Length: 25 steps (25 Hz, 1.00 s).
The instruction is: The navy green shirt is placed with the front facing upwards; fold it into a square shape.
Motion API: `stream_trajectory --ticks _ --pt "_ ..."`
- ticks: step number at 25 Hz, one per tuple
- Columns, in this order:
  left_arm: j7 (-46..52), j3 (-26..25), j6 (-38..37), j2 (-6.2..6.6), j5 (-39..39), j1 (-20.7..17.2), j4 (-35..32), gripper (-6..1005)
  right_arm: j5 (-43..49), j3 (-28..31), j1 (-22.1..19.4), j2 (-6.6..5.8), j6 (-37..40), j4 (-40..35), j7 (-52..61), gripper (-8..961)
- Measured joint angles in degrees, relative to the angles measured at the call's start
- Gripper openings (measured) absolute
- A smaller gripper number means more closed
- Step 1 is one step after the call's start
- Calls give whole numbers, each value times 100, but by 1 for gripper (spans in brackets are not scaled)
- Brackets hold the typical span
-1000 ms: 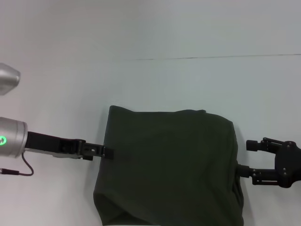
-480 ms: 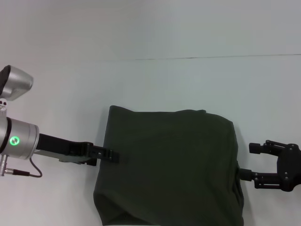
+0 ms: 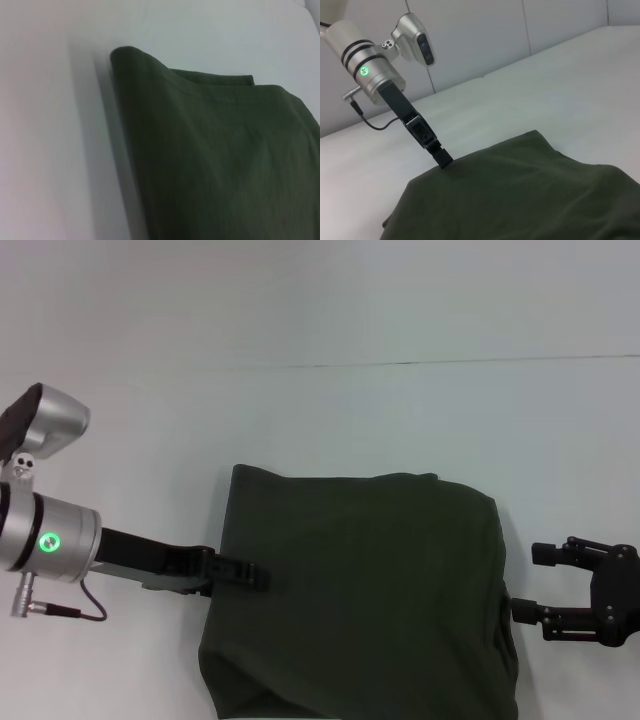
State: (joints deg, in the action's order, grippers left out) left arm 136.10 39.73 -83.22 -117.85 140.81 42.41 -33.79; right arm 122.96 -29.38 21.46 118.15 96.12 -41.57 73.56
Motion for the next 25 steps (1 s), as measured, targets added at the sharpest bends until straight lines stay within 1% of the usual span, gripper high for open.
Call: stream_trajectory --ticks 5,9,15,21,25 --pt "-30 0 115 -29 -29 81 153 915 0 -13 -2 -5 1 0 25 923" --pt "-38 0 148 -68 -34 108 162 909 0 -21 -13 -13 9 0 39 923" --pt "-54 67 202 -82 -10 141 128 901 40 1 -23 -13 32 0 45 923" --pt "-124 70 299 -117 -12 113 76 740 44 11 -17 -12 53 0 73 922" --pt "-122 70 381 -125 -23 111 74 557 44 14 2 -12 54 0 126 922"
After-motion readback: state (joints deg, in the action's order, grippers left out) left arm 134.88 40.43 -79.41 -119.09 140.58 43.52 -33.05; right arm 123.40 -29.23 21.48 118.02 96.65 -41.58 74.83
